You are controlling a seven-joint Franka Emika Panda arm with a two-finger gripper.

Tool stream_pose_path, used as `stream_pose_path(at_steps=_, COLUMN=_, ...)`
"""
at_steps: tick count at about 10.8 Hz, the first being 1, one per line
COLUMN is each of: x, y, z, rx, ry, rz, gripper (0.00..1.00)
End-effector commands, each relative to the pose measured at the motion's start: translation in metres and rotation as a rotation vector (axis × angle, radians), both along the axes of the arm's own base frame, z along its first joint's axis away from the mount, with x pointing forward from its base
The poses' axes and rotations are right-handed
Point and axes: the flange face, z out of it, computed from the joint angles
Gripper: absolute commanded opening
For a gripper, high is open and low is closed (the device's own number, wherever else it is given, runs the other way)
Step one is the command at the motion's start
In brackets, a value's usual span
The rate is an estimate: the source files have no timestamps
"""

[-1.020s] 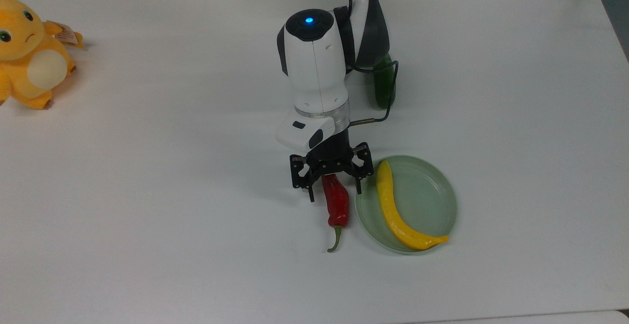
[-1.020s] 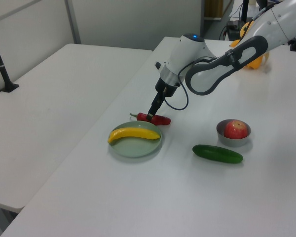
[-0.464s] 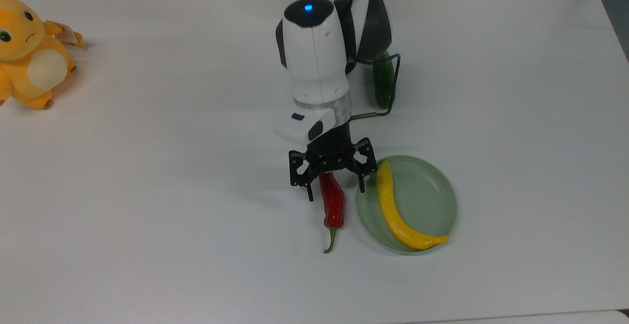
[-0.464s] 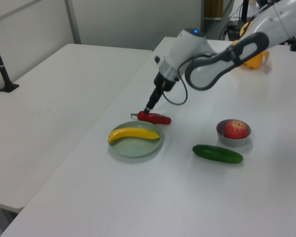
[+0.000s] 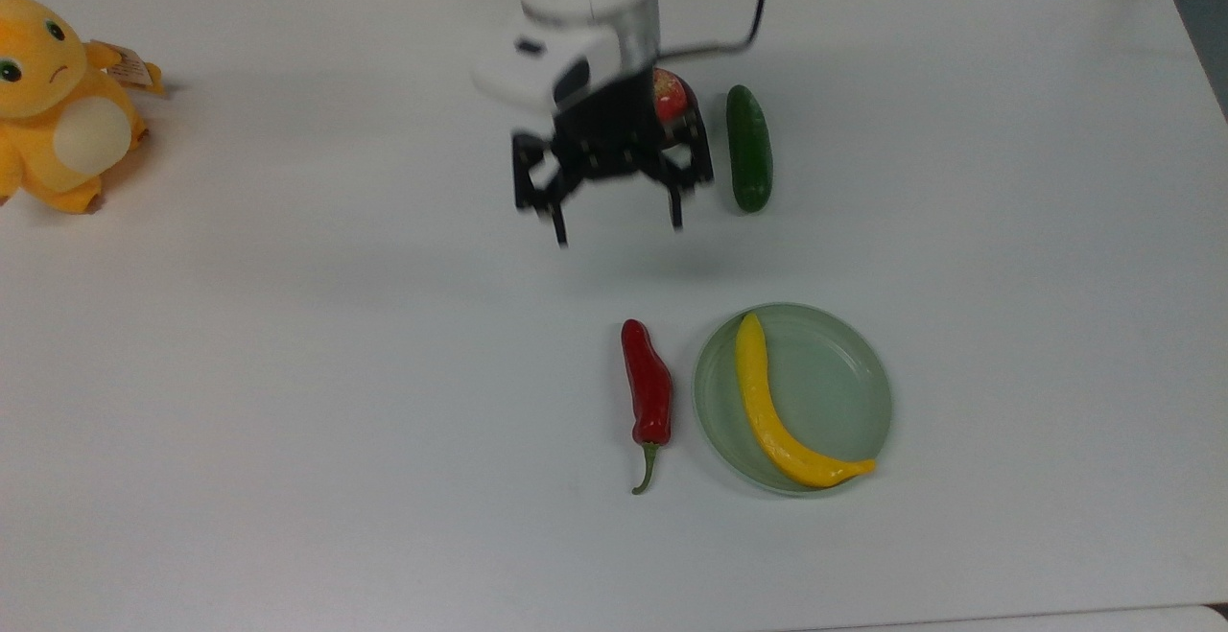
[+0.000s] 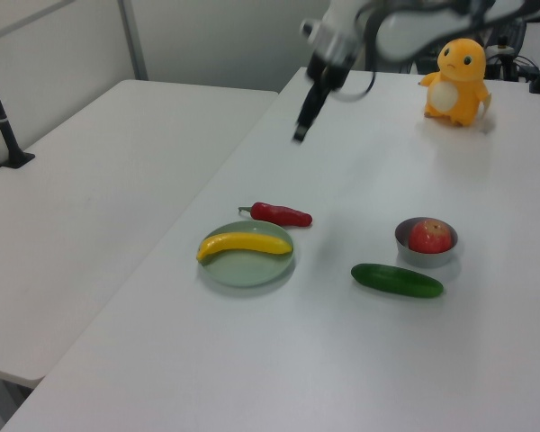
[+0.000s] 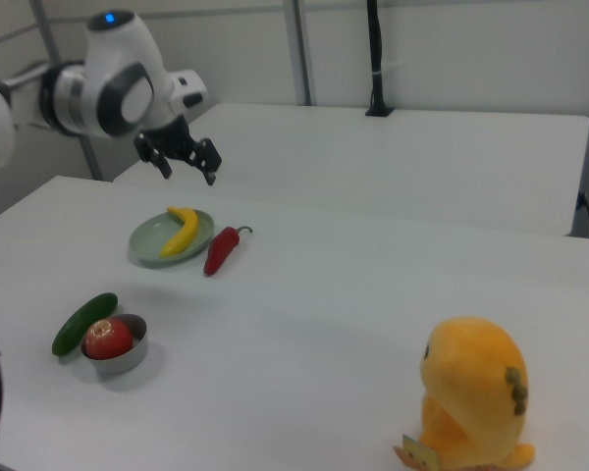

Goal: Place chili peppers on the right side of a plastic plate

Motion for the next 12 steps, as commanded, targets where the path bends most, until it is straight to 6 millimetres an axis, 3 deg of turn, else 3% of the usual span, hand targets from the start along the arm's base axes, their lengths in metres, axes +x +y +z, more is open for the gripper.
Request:
stream_pose_path(at_steps=1, x=-0.075, y=-0.044, z=0.078, rx=-0.033, ry=0.156, rz=-0.06, gripper=1.0)
stream_pose_path(at_steps=3, x=-0.11, y=-0.058, z=0.105, rx=-0.046, ry=0.242, rz=-0.07, gripper=1.0)
stream_pose_path(at_steps=5, x=-0.138, y=-0.067, z=0.114, rx=-0.062, ry=0.354, rz=-0.084, gripper=1.0)
stream_pose_path(at_steps=7, x=-0.154, y=-0.067, z=0.116, rx=-0.069, ry=0.415, rz=-0.141, gripper=1.0)
stream_pose_path(at_steps=9, x=-0.153, y=-0.062, z=0.106, rx=-0.071, ry=0.419, rz=-0.138, gripper=1.0)
stream_pose_path(at_steps=12, x=-0.136, y=-0.063, z=0.097, rx=-0.05, ry=0.304, rz=-0.138, gripper=1.0)
